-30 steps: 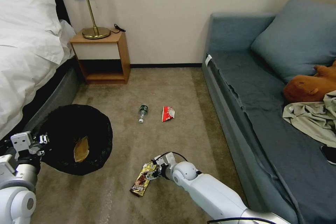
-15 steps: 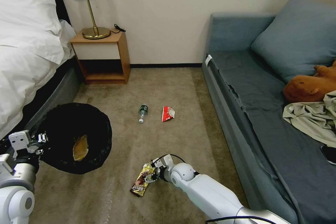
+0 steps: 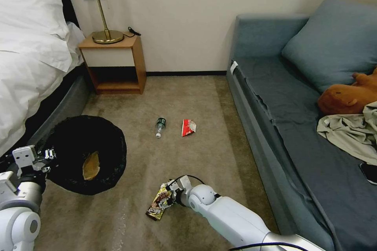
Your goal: Pick up the trash bin, then pick up the garbage on the floor and place it into the trash bin.
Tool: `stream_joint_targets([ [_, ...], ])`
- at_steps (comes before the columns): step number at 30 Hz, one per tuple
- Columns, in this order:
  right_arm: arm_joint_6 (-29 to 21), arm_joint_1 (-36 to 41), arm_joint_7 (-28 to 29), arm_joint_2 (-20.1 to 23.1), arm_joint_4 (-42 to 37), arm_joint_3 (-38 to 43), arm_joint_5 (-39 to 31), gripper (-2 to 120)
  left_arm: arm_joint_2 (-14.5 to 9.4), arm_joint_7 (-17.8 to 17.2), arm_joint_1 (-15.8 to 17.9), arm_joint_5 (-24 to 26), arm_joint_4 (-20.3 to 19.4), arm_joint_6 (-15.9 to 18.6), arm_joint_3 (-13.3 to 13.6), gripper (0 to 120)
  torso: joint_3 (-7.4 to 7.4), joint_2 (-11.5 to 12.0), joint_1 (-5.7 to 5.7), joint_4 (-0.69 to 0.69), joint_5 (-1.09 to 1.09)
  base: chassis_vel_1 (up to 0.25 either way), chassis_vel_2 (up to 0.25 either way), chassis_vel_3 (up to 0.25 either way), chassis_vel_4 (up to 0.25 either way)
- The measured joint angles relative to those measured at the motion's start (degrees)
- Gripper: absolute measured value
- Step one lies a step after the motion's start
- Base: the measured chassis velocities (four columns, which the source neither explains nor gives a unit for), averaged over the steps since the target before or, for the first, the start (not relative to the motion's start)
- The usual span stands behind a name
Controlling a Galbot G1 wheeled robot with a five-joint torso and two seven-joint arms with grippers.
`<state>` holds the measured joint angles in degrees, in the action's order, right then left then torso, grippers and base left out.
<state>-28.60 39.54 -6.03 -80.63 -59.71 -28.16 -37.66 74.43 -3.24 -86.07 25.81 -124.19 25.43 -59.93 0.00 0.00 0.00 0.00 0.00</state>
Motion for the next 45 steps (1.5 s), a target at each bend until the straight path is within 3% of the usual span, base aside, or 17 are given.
stream_joint_targets([
  [7,0.6,-0.2,-0.4,-0.2,1.3,-0.1,1.1,95,-0.2,0.0,0.0,0.3,0.1,-0.2,-0.3,6,0.0,0.0,0.0,0.0,0.0,0.0,0.0,0.0,0.0],
  [40,1.5,0.7,-1.2,-0.7,2.3,0.6,2.8,97,0.0,0.3,-0.7,0.4,-0.3,-1.6,-0.3,6,0.0,0.0,0.0,0.0,0.0,0.0,0.0,0.0,0.0],
  [45,1.9,0.8,-2.7,-0.8,2.7,0.6,3.2,89,0.0,0.3,-1.0,0.5,-0.5,-1.9,-0.5,6,0.0,0.0,0.0,0.0,0.0,0.0,0.0,0.0,0.0],
])
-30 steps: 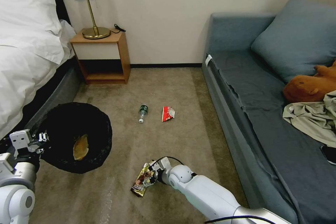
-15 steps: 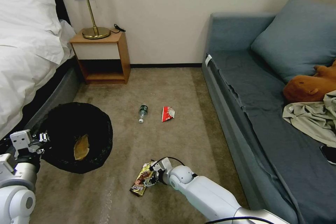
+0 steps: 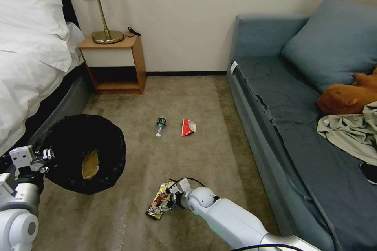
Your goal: Pick up the trash bin, then pick up the garbage on the floor and place it into the trash bin.
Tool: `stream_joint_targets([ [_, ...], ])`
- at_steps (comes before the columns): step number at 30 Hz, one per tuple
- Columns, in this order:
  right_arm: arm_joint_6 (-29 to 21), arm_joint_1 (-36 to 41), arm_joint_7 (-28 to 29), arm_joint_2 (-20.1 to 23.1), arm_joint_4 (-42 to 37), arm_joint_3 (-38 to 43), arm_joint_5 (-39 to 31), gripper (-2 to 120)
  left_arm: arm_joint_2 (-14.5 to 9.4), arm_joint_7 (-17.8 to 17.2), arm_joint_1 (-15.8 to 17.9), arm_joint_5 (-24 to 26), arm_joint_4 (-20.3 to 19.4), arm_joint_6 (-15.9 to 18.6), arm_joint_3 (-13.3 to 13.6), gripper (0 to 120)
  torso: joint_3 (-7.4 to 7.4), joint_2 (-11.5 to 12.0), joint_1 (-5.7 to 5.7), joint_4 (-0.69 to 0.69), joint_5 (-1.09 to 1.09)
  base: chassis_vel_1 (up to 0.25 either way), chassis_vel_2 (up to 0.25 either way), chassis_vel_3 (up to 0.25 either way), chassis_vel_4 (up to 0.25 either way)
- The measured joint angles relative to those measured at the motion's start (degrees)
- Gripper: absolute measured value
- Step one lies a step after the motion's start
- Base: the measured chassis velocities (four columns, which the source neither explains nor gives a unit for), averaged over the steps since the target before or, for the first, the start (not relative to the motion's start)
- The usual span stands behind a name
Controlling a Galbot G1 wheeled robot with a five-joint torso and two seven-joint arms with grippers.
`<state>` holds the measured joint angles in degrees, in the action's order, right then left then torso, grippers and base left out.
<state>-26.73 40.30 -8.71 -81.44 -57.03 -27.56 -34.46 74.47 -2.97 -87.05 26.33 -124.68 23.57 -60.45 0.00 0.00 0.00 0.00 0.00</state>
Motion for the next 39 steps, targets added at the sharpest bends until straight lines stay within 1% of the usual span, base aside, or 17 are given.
stream_joint_targets([
  [1,0.1,0.0,-0.2,0.0,0.1,0.0,0.1,88,0.0,0.0,0.0,0.0,0.0,0.0,-0.1,6,0.0,0.0,0.0,0.0,0.0,0.0,0.0,0.0,0.0],
  [2,0.2,0.1,-0.4,0.0,0.1,0.0,0.3,82,0.0,0.0,-0.1,0.1,-0.1,0.0,-0.1,6,0.0,0.0,0.0,0.0,0.0,0.0,0.0,0.0,0.0],
  [3,0.2,0.1,-0.4,0.0,0.1,0.0,0.3,82,0.0,0.0,-0.1,0.1,-0.1,0.0,-0.1,6,0.0,0.0,0.0,0.0,0.0,0.0,0.0,0.0,0.0],
  [4,0.2,0.2,-0.6,0.0,0.2,0.0,0.3,75,0.1,0.0,-0.1,0.1,-0.1,-0.1,-0.2,6,0.0,0.0,0.0,0.0,0.0,0.0,0.0,0.0,0.0],
  [6,0.3,0.2,-0.6,0.1,0.2,0.0,0.4,73,0.1,0.0,-0.2,0.1,-0.1,-0.2,-0.2,6,0.0,0.0,0.0,0.0,0.0,0.0,0.0,0.0,0.0],
  [7,0.4,0.3,-0.9,0.1,0.2,0.0,0.5,66,0.1,0.0,-0.3,0.2,-0.2,-0.2,-0.3,6,0.0,0.0,0.0,0.0,0.0,0.0,0.0,0.0,0.0],
  [8,0.4,0.3,-0.9,0.1,0.2,0.0,0.5,66,0.1,0.0,-0.3,0.2,-0.2,-0.2,-0.3,6,0.0,0.0,0.0,0.0,0.0,0.0,0.0,0.0,0.0],
  [11,0.8,0.6,-1.6,0.1,0.4,0.1,0.9,51,0.2,0.0,-0.4,0.2,-0.2,-0.4,-0.4,6,0.0,0.0,0.0,0.0,0.0,0.0,0.0,0.0,0.0],
  [12,0.8,0.6,-1.6,0.1,0.4,0.1,0.9,51,0.2,0.0,-0.4,0.2,-0.2,-0.4,-0.4,6,0.0,0.0,0.0,0.0,0.0,0.0,0.0,0.0,0.0],
  [14,1.1,0.8,-2.1,0.1,0.5,0.2,1.2,36,0.2,0.0,-0.5,0.3,-0.2,-0.4,-0.6,6,0.0,0.0,0.0,0.0,0.0,0.0,0.0,0.0,0.0],
  [15,1.1,0.8,-2.1,0.1,0.5,0.2,1.2,36,0.2,0.0,-0.5,0.3,-0.2,-0.4,-0.6,6,0.0,0.0,0.0,0.0,0.0,0.0,0.0,0.0,0.0],
  [17,1.3,0.9,-2.3,0.0,0.5,0.3,1.4,16,0.1,0.0,-0.7,0.5,-0.3,-0.6,-0.8,6,0.0,0.0,0.0,0.0,0.0,0.0,0.0,0.0,0.0],
  [19,1.3,0.9,-2.4,0.0,0.5,0.3,1.4,14,0.1,0.0,-0.7,0.5,-0.3,-0.6,-0.8,6,0.0,0.0,0.0,0.0,0.0,0.0,0.0,0.0,0.0],
  [20,1.4,0.9,-2.4,0.0,0.5,0.3,1.4,8,0.1,0.0,-0.7,0.5,-0.3,-0.6,-0.8,6,0.0,0.0,0.0,0.0,0.0,0.0,0.0,0.0,0.0],
  [21,1.4,0.9,-2.4,0.0,0.5,0.3,1.4,8,0.1,0.0,-0.7,0.5,-0.3,-0.6,-0.8,6,0.0,0.0,0.0,0.0,0.0,0.0,0.0,0.0,0.0],
  [22,1.4,1.0,-2.4,0.0,0.5,0.3,1.5,1,0.2,0.0,-0.8,0.5,-0.3,-0.7,-0.8,6,0.0,0.0,0.0,0.0,0.0,0.0,0.0,0.0,0.0],
  [39,2.6,1.0,-3.2,1.0,-1.2,3.3,2.4,0,0.9,-0.1,-0.8,0.5,-0.6,-0.7,-0.2,6,0.0,0.0,0.0,0.0,0.01,0.0,0.0,0.0,0.0],
])
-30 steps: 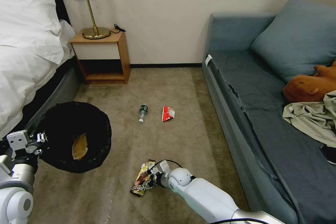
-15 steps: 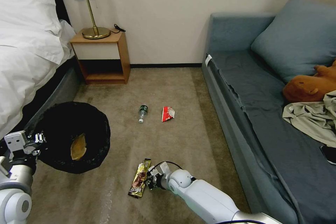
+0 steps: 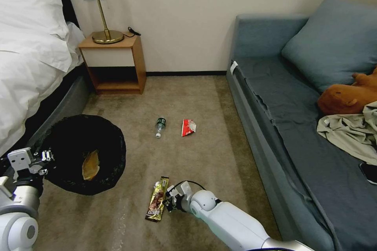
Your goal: Pick up the trash bin, then pick up the garbage on the floor and place it into the trash bin.
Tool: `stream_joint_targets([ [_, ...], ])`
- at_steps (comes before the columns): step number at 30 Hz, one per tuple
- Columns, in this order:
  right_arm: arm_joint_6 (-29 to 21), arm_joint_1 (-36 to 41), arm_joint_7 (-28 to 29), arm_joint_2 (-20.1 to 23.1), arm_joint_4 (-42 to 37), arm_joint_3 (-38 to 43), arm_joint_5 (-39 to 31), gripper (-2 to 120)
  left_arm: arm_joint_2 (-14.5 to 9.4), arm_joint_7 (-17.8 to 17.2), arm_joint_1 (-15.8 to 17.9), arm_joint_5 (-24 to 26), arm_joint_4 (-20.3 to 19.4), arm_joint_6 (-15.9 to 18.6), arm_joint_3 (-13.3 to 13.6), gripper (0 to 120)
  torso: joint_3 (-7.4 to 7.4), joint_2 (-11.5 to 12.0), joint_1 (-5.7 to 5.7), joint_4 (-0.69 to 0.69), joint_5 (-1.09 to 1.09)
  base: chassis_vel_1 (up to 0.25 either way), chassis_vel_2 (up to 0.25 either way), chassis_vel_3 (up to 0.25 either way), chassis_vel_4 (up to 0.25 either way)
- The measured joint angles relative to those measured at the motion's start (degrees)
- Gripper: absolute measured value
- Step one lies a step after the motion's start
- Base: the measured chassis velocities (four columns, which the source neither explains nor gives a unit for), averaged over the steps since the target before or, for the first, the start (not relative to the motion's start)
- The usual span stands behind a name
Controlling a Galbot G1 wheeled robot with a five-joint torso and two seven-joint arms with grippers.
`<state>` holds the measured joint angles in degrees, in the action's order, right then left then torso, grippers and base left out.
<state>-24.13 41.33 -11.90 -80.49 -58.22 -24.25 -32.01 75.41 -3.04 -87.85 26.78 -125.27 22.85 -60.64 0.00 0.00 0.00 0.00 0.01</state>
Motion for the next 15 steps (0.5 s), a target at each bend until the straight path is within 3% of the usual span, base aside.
stream_joint_targets([
  [10,1.2,-3.3,-1.2,1.9,-3.6,3.5,1.1,0,-0.8,-0.1,0.1,0.5,0.0,0.0,-0.6,6,0.0,0.0,0.0,0.0,0.0,0.0,0.0,0.0,0.0],
  [15,2.8,-4.2,-2.4,3.6,-9.4,6.5,2.5,0,-1.2,-0.2,0.2,1.1,0.2,0.1,-1.2,6,0.0,0.0,0.0,0.0,0.0,0.0,0.0,0.0,0.0],
])
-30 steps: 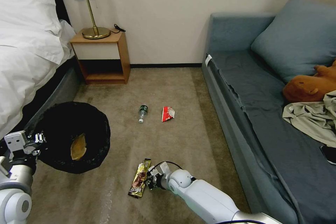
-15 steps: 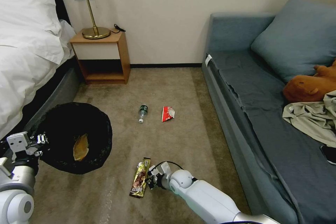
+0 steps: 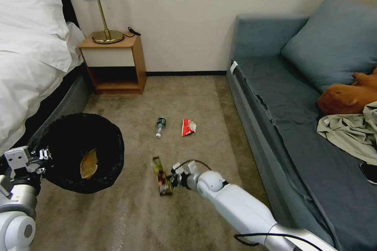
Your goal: Pick up the trash bin, then pick up the garbage on the floor and place it into the trash bin.
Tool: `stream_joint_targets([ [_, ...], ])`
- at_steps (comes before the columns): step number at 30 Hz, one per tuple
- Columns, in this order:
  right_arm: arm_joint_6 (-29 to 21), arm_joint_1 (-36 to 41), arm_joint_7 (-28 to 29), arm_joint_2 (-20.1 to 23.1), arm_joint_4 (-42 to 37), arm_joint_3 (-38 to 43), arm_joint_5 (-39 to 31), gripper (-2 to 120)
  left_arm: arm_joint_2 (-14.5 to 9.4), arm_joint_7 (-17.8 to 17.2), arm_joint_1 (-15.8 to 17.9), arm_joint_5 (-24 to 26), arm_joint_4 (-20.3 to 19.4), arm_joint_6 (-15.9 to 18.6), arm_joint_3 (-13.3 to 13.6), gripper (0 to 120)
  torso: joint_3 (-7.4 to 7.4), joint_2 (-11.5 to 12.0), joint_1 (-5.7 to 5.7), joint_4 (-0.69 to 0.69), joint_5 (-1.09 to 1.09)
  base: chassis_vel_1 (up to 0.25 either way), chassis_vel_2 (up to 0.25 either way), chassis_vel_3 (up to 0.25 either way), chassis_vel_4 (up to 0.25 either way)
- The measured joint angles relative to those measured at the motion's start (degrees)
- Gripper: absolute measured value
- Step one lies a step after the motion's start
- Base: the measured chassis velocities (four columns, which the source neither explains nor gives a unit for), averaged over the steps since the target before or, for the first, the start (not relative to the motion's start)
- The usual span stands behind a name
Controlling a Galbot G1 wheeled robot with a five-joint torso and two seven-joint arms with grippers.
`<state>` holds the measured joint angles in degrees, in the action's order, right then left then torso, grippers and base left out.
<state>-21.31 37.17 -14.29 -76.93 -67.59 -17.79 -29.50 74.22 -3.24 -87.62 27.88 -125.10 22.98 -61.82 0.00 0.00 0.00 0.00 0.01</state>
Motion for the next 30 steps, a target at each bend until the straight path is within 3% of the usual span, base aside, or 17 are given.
stream_joint_targets([
  [5,0.2,0.2,-0.1,3.1,-11.3,1.6,-1.9,0,0.6,-0.1,0.2,0.7,0.2,0.1,-0.6,6,-0.01,0.0,0.0,0.0,-0.01,0.0,0.0,0.0,0.0],
  [14,2.0,0.0,0.3,5.2,-21.4,3.3,-1.4,0,1.9,-0.1,0.7,1.8,0.5,0.1,-1.2,6,0.0,0.0,0.0,0.0,-0.01,0.0,0.0,0.0,0.0],
  [19,2.0,-2.1,0.3,5.8,-29.2,2.4,-4.3,0,2.1,-0.1,1.0,1.6,0.9,0.1,-0.1,6,0.0,0.0,0.0,0.01,-0.01,0.0,0.0,0.0,0.0],
  [30,3.7,-9.0,0.4,2.6,-29.4,-5.3,-10.2,0,3.0,-0.1,2.2,-0.1,2.4,0.1,2.7,6,-0.01,0.0,0.0,0.0,-0.01,0.0,0.0,0.0,0.0],
])
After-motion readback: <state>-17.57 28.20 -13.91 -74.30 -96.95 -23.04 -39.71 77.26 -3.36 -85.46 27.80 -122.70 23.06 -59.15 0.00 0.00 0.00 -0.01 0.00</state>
